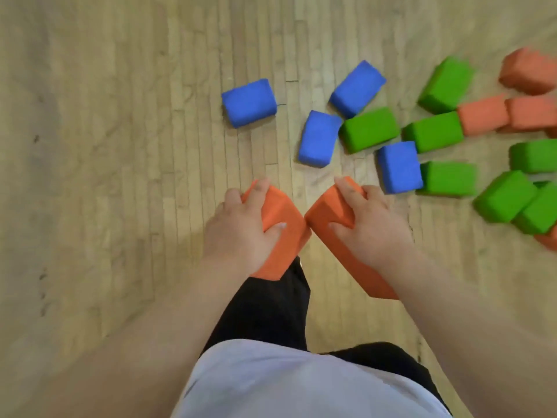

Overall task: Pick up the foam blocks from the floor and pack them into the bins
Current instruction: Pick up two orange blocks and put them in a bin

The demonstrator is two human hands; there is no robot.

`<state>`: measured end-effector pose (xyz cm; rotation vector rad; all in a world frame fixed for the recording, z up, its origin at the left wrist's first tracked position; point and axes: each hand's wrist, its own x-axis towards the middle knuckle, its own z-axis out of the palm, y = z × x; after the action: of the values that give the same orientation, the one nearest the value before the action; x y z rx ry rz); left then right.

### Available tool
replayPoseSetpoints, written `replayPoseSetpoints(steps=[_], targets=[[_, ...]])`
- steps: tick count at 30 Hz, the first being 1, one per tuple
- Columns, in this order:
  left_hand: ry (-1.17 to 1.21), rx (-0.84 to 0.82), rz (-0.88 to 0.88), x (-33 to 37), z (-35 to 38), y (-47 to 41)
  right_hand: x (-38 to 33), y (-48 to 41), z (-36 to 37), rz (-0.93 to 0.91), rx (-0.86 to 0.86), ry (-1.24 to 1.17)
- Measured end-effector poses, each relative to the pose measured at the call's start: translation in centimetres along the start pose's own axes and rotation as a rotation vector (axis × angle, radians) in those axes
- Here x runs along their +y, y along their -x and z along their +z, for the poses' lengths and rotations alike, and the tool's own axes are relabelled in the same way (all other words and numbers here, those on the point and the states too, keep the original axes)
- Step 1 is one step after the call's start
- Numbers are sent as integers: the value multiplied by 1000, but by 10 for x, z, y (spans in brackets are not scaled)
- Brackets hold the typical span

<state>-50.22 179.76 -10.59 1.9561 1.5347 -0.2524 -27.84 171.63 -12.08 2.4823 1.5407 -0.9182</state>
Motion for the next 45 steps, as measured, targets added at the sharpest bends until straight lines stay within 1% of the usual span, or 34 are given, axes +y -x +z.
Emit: replayPoseSetpoints(steps=[2, 5, 8, 10, 13, 16, 19, 22, 24, 27, 29, 31, 32, 34, 35, 37, 39, 42, 45], targets=[[-81, -11, 87, 34, 4, 22, 32, 45, -2, 72, 48, -81], [-176, -24, 237, 88, 31, 66, 91, 125, 5, 155, 133, -159], [-238, -34, 376, 145, 78, 126, 160, 222, 24, 236, 184, -184], [-278, -44, 499, 190, 126, 183, 217, 303, 43, 333, 235, -230], [-312, -137, 704, 252, 208, 281, 296, 440, 81, 528, 280, -289], [-357, -313, 922, 312, 288, 389, 351, 590, 125, 797, 309, -377], [-444, -452, 1205, 373, 352, 499, 381, 723, 168, 1075, 392, -509], [-527, -525, 1478, 423, 399, 595, 391, 820, 203, 1308, 518, -631], [-561, -573, 1616, 449, 426, 648, 393, 866, 223, 1451, 598, -707], [-608, -656, 1774, 480, 467, 716, 395, 919, 252, 1642, 723, -821], [-663, -711, 1848, 502, 500, 756, 402, 948, 267, 1753, 758, -887], [-686, -809, 1913, 524, 539, 794, 417, 972, 278, 1856, 769, -921], [-708, -848, 1915, 532, 551, 805, 422, 978, 281, 1881, 774, -934], [-737, -944, 1989, 558, 605, 848, 450, 1005, 294, 2022, 799, -954], [-746, -935, 2009, 563, 611, 853, 453, 1007, 294, 2010, 801, -964], [-769, -1008, 2081, 594, 653, 895, 481, 1031, 296, 2107, 826, -970], [-808, -1066, 2139, 629, 678, 937, 512, 1055, 286, 2182, 849, -985], [-808, -1079, 2280, 675, 706, 995, 554, 1090, 270, 2265, 826, -976], [-778, -1113, 2315, 709, 727, 1033, 586, 1114, 259, 2335, 844, -936]])
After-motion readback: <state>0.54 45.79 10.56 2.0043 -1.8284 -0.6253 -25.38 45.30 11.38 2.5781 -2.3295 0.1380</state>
